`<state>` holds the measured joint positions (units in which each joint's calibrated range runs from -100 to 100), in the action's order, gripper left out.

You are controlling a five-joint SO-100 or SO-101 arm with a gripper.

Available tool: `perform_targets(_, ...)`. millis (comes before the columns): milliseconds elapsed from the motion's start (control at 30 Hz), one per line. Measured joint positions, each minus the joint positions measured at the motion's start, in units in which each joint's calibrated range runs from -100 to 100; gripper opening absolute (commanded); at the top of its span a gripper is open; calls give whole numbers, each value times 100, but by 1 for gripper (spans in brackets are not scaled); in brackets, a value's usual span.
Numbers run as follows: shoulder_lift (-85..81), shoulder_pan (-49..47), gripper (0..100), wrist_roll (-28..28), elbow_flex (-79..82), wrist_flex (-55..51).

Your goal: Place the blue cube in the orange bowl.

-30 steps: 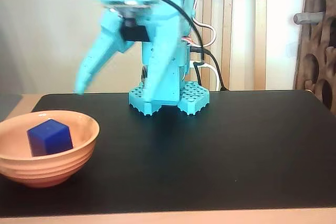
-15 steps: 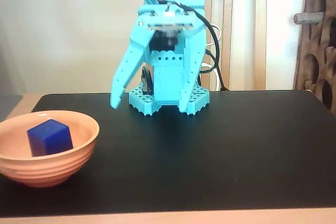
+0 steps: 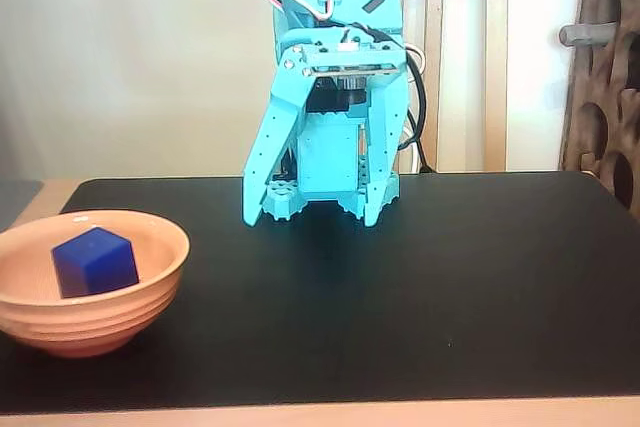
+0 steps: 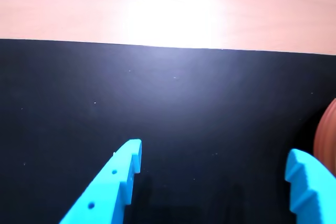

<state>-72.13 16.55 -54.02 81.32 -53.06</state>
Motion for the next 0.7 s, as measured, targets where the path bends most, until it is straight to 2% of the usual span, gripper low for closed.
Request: perform_targets(700, -680, 478, 30, 0, 1227, 0)
